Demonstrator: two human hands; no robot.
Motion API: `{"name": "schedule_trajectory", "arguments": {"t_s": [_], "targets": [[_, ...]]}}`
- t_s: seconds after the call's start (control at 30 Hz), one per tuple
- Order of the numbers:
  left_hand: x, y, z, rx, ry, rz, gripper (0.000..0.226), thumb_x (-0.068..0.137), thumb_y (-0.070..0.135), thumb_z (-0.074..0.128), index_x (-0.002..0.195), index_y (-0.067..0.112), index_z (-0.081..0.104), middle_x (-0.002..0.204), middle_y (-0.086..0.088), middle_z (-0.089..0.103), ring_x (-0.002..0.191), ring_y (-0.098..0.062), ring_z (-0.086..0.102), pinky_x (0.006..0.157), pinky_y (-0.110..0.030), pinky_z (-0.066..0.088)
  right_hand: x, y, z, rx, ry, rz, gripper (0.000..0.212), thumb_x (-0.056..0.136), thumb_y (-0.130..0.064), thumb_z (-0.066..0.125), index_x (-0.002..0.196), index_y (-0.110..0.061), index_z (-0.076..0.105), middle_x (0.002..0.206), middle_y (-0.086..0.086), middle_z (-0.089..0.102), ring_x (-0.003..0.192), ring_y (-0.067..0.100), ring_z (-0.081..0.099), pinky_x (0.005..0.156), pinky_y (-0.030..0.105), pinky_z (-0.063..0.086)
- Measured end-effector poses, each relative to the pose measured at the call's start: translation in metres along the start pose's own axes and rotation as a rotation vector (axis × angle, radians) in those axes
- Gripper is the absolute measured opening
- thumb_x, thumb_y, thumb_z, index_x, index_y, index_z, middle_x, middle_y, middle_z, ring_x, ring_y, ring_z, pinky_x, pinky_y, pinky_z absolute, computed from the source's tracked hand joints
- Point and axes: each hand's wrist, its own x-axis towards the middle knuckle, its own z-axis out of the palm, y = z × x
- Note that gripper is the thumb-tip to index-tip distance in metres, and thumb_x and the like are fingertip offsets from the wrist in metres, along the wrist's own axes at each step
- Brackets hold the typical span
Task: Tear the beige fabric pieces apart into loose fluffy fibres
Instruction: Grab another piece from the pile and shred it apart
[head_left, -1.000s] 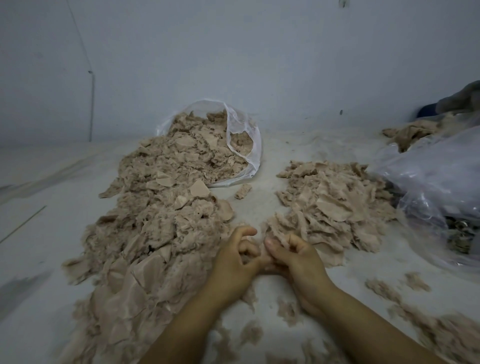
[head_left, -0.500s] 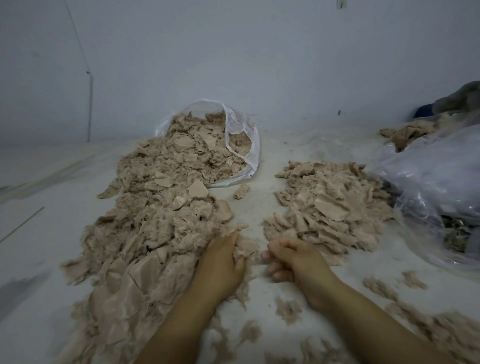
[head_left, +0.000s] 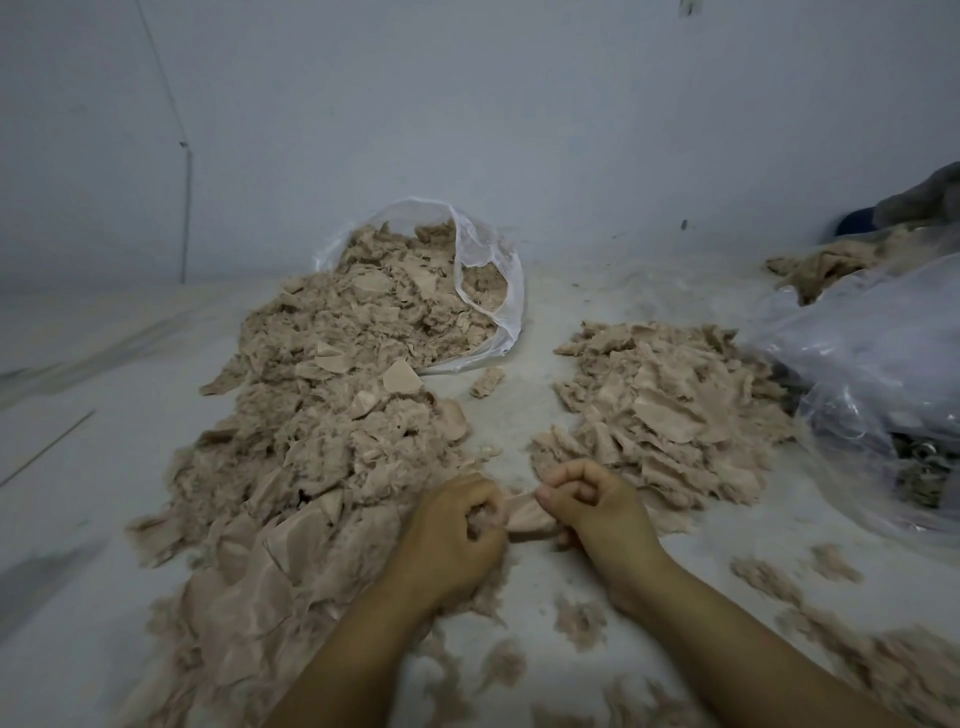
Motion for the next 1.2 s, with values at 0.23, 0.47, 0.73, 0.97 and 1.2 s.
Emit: {"name": "schedule_trajectory", "arguments": {"t_s": [0.23, 0.47, 0.73, 0.97, 1.2], "targets": [[0.004, 0.003, 0.0, -0.122, 0.078, -0.144, 0.048, 0.074, 0.064, 0.054, 0.098, 0.024, 0.064, 0.102, 0.012, 0.059, 0.095, -0.003, 0.055, 0.082, -0.023, 0.044, -0.005, -0.001, 0.002, -0.032, -0.11, -0.193, 0.022, 0.085, -0.002, 0.065, 0.081, -0.023, 0.068, 0.077, -0.003, 0.068, 0.07, 0.009, 0.063, 0.062, 0.017, 0.05], [0.004, 0.002, 0.004, -0.309, 0.036, -0.154, 0.013, 0.086, 0.022, 0.061, 0.079, 0.032, 0.061, 0.079, 0.019, 0.062, 0.074, 0.003, 0.056, 0.069, -0.015, 0.043, -0.004, 0.0, 0.0, 0.017, -0.118, -0.125, 0.015, 0.086, -0.014, 0.067, 0.1, -0.018, 0.063, 0.085, 0.01, 0.066, 0.077, 0.02, 0.063, 0.07, 0.03, 0.052], [0.006, -0.004, 0.004, -0.208, 0.001, -0.157, 0.019, 0.094, 0.01, 0.053, 0.078, 0.016, 0.061, 0.076, 0.005, 0.061, 0.071, -0.007, 0.054, 0.068, -0.027, 0.042, -0.002, -0.002, -0.001, 0.039, 0.054, -0.121, 0.017, 0.085, -0.016, 0.068, 0.068, -0.019, 0.064, 0.064, 0.003, 0.064, 0.061, 0.017, 0.06, 0.061, 0.034, 0.05], [0.002, 0.004, 0.01, -0.237, -0.185, -0.189, 0.01, 0.086, 0.026, 0.065, 0.093, 0.018, 0.069, 0.082, 0.007, 0.067, 0.077, -0.007, 0.062, 0.074, -0.025, 0.048, -0.006, -0.002, 0.004, 0.179, 0.003, -0.07, 0.003, 0.082, -0.018, 0.069, 0.08, -0.015, 0.068, 0.07, 0.01, 0.071, 0.057, 0.017, 0.065, 0.049, 0.025, 0.052], [0.005, 0.002, 0.003, -0.207, -0.152, -0.168, 0.022, 0.093, 0.01, 0.054, 0.076, 0.018, 0.065, 0.066, 0.014, 0.057, 0.062, 0.009, 0.052, 0.062, -0.008, 0.038, 0.002, -0.007, -0.004, 0.2, 0.198, -0.134, 0.013, 0.086, -0.007, 0.065, 0.075, -0.013, 0.064, 0.05, -0.001, 0.058, 0.042, 0.008, 0.047, 0.038, 0.016, 0.037]]}}
